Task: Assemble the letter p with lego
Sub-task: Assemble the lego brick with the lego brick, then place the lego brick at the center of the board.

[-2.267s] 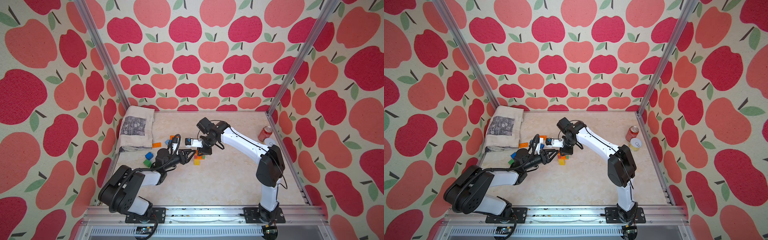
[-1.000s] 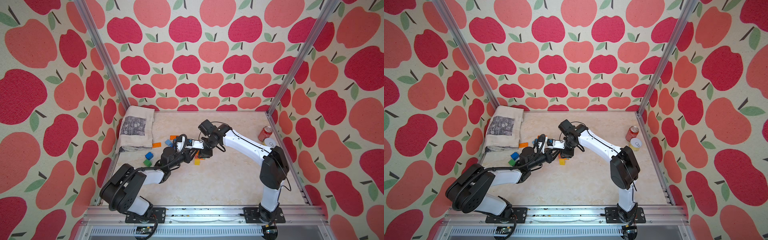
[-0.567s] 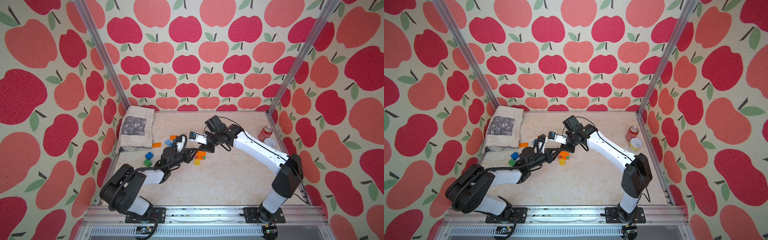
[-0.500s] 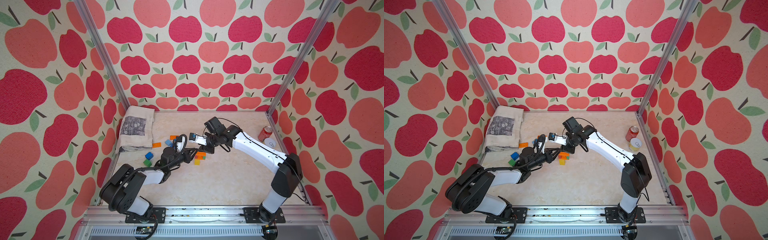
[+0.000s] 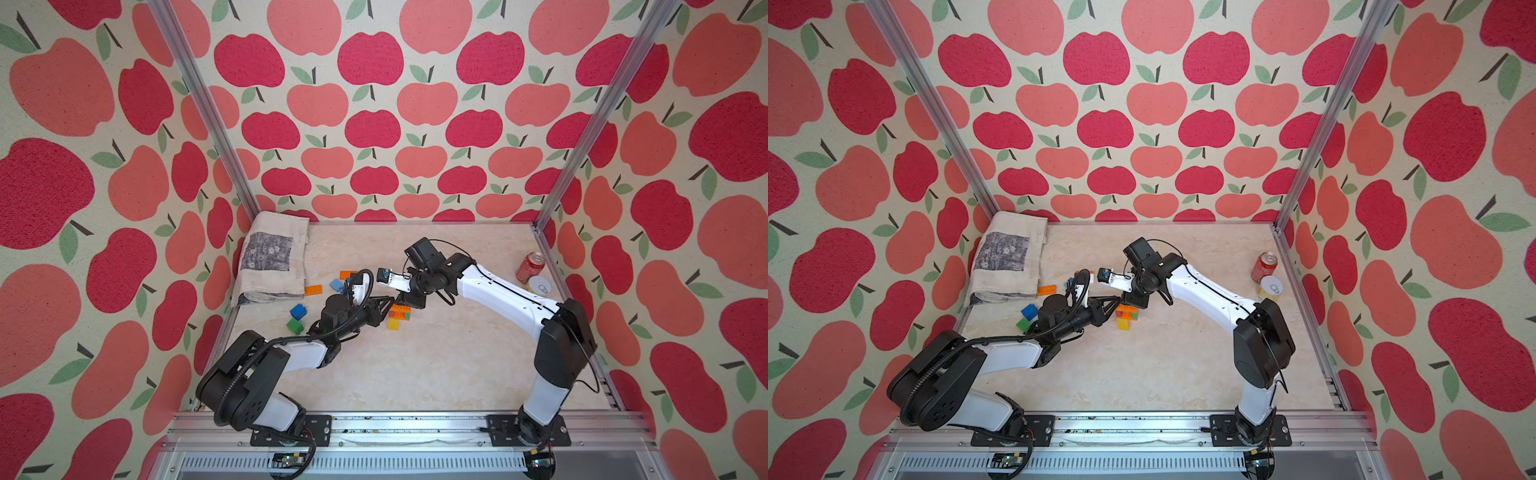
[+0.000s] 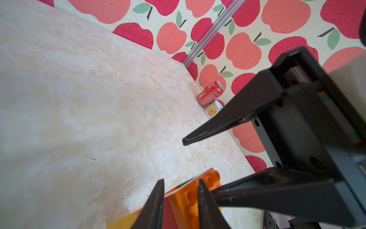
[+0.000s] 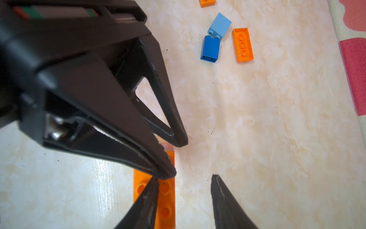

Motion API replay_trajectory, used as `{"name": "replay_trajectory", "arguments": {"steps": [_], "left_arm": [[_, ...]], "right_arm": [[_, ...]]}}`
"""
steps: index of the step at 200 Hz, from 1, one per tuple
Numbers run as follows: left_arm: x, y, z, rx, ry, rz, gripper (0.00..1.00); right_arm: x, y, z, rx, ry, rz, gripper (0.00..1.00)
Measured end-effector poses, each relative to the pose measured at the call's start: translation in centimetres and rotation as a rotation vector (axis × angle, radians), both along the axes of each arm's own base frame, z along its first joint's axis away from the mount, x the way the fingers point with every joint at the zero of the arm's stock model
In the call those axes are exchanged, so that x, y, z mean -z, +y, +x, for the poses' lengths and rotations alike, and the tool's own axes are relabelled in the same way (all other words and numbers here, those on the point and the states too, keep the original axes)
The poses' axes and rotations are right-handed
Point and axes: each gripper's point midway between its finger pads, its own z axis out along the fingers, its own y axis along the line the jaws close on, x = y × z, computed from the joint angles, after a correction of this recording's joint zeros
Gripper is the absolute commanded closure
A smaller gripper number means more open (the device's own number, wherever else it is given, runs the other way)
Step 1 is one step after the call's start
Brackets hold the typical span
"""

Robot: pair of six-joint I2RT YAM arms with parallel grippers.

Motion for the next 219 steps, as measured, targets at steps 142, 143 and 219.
{"name": "replay_trajectory", "arguments": {"steps": [142, 143, 219], "left_arm": [[0.0, 0.0, 0.0, 0.001, 0.0, 0.0, 0.69], [0.0, 0.0, 0.0, 0.001, 0.0, 0.0, 0.69], [0.7, 0.0, -0.5, 0.026, 0.02, 0.013, 0.51]], "right_arm": [[2.2, -2.3, -2.9, 0.087, 0.055, 0.198, 0.44], [2.2, -2.3, -2.9, 0.087, 0.055, 0.199, 0.44], [2.6, -2.0, -2.8, 0.111, 0.097, 0.267, 0.71]]}}
